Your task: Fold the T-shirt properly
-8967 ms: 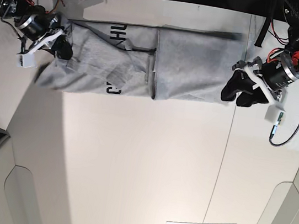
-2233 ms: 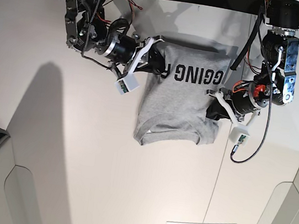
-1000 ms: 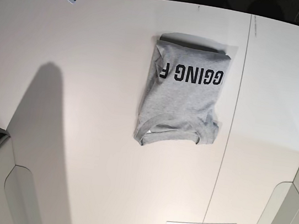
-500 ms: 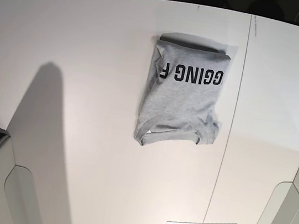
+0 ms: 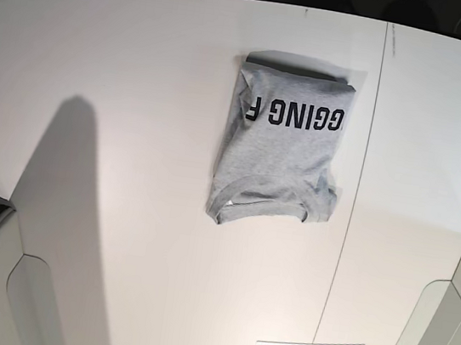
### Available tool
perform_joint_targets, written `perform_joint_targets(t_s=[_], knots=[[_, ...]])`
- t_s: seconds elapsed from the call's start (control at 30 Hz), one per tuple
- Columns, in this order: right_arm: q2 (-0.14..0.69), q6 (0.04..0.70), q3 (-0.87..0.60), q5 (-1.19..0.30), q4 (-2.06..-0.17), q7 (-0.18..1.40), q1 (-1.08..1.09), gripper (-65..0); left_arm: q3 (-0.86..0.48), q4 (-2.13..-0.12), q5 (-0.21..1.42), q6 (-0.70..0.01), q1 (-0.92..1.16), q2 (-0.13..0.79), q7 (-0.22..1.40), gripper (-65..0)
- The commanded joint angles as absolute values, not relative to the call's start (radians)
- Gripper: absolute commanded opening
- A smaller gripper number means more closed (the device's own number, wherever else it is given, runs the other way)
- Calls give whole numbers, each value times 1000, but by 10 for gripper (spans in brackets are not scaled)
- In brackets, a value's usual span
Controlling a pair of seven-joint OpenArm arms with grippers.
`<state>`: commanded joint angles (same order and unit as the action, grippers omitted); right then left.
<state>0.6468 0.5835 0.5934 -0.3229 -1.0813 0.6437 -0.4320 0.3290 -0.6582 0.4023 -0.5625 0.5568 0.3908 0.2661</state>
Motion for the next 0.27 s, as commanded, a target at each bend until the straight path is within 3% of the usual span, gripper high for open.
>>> perform_joint_targets(t_s=[0.13,0.27], knots=[[628,583,593,-279,-995,643,-385,-650,381,-658,402,-482,492,390,279,-596],[628,583,593,-280,-978,643,-349,-650,381,-658,403,-482,463,387,284,-596]])
